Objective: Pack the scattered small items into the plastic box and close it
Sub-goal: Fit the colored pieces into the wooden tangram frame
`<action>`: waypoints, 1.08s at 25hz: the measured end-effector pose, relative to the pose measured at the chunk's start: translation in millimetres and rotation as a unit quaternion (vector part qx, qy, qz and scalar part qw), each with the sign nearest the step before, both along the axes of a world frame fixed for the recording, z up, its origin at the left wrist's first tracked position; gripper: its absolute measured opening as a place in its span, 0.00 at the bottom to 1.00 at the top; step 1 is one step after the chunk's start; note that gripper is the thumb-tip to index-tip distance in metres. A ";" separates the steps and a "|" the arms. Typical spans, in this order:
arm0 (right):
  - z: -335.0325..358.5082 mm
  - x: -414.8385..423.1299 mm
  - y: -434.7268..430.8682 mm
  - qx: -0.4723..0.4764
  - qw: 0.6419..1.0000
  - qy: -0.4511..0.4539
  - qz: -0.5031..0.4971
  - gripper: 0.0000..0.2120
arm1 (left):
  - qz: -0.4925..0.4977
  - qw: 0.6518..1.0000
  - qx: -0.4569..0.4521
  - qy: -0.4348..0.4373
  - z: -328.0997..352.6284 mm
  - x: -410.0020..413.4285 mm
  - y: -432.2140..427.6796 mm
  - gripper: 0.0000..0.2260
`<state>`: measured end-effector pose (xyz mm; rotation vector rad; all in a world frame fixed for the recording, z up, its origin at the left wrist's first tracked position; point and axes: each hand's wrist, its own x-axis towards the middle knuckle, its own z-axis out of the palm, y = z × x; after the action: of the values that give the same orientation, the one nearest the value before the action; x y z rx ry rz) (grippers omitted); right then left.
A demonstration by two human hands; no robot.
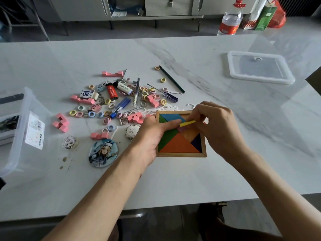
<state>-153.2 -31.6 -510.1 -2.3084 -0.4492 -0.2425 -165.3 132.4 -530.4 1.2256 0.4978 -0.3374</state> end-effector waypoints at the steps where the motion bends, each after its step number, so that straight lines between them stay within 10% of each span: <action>1: 0.2 -0.4 -1.3 0.028 1.000 0.010 -0.009 0.04 | 0.006 1.000 0.001 0.003 -0.3 0.4 1.0 0.19; 27: -11.9 -2.7 2.4 -0.072 0.995 0.045 -0.043 0.08 | 0.046 0.995 0.083 -0.007 -0.4 1.8 1.7 0.20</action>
<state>-155.9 -29.2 -522.0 -2.4717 -0.3313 -0.1503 -163.5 134.1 -530.8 1.3597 0.5776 -0.2129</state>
